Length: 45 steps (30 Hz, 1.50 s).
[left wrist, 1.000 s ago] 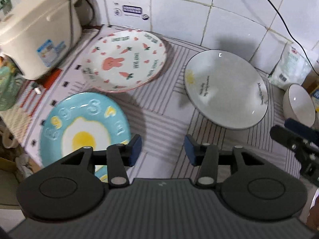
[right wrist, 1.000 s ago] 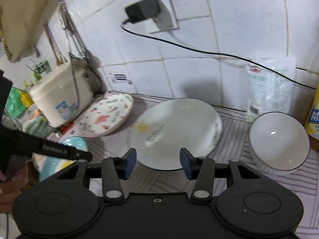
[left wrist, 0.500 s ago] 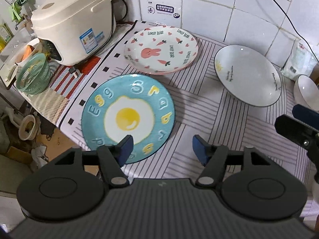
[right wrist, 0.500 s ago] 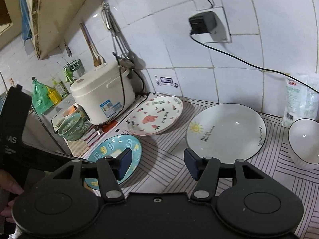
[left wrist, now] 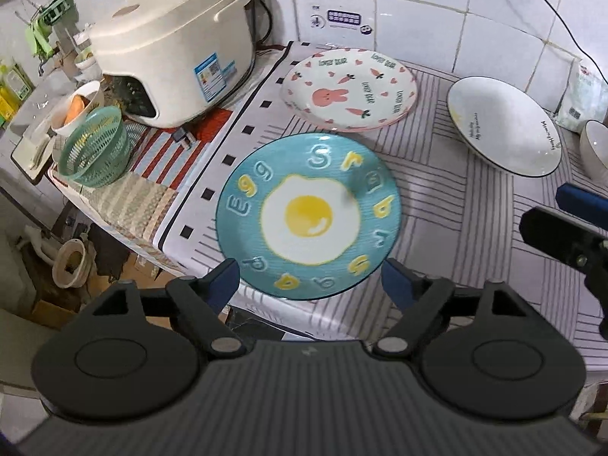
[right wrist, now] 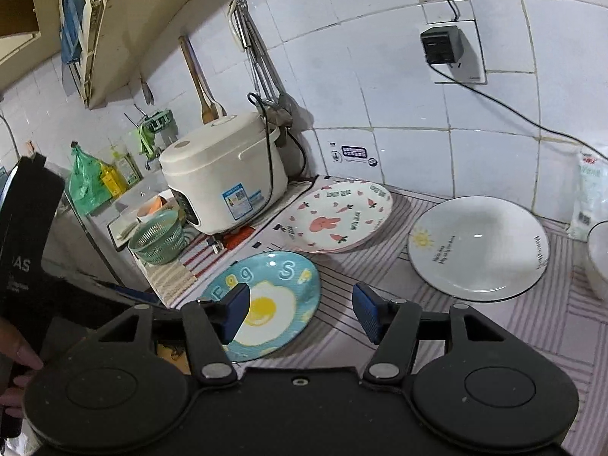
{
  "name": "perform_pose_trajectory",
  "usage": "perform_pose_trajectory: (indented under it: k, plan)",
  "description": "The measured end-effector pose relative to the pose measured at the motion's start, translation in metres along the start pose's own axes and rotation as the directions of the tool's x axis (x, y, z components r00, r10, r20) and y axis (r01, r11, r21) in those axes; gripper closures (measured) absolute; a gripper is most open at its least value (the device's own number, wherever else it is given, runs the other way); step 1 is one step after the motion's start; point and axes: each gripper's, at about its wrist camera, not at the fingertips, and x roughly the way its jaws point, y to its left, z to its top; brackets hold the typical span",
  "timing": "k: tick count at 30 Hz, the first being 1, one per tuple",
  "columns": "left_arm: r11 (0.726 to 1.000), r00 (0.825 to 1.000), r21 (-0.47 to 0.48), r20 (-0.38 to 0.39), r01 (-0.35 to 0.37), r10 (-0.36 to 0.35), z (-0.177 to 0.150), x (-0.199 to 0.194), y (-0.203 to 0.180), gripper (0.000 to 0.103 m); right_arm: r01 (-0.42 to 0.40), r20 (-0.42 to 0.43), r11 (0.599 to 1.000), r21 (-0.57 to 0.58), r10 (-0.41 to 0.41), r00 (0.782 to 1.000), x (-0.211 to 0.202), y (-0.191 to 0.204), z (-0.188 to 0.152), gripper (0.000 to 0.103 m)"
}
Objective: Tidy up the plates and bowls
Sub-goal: 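Move the left gripper to the blue egg plate and grasp its rim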
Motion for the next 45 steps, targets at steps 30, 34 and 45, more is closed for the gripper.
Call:
perform_pose_trajectory:
  k: [30,34,45]
  plan:
    - [0.990,1.000,-0.139,-0.012,-0.022,0.021,-0.012,0.130,0.101,0.029,-0.003,-0.103,0.968,0.253,0.030,0.994,0.149,-0.015,-0.068,0.053]
    - [0.992,0.999,-0.119,0.001,0.045,-0.045,-0.008,0.132,0.099,0.051,0.012,-0.119,0.965,0.261,0.020,0.993,0.156,-0.016,-0.066,0.079]
    - [0.982,0.994,-0.158,-0.001,0.103,-0.105,-0.005,0.136,0.095,0.070,0.016,-0.140,0.951,0.309,0.029,0.990,0.166,-0.018,-0.067,0.085]
